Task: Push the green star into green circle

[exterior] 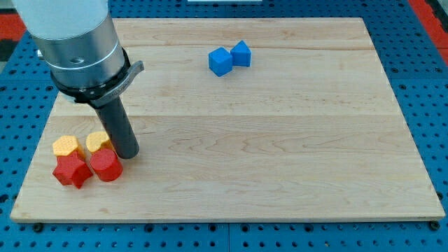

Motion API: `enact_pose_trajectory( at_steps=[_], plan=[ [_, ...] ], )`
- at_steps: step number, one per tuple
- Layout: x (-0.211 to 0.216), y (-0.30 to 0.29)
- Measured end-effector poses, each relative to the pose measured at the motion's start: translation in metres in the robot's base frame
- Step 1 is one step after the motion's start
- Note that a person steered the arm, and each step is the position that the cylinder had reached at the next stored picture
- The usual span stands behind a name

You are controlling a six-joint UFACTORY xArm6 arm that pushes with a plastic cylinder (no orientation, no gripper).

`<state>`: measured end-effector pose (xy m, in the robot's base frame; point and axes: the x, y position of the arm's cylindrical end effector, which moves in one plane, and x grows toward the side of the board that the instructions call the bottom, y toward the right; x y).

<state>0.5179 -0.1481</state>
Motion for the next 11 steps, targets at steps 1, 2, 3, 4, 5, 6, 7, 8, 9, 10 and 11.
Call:
enact_pose_trajectory(
  at_steps=[1,2,3,4,5,6,7,8,9,10,11],
  plan=[
    [-0.037,0.026],
    [-0.062,0.051],
    [-0.06,0.033],
    [-0.055,-0.033],
    [-0.083,-0.134],
    [-0.128,-0.139],
    [-0.184,-0.087],
    [-0.225,-0.082],
    [-0.225,-0.049],
    [-0.227,-0.026],
    [-0.224,-0.104]
  ],
)
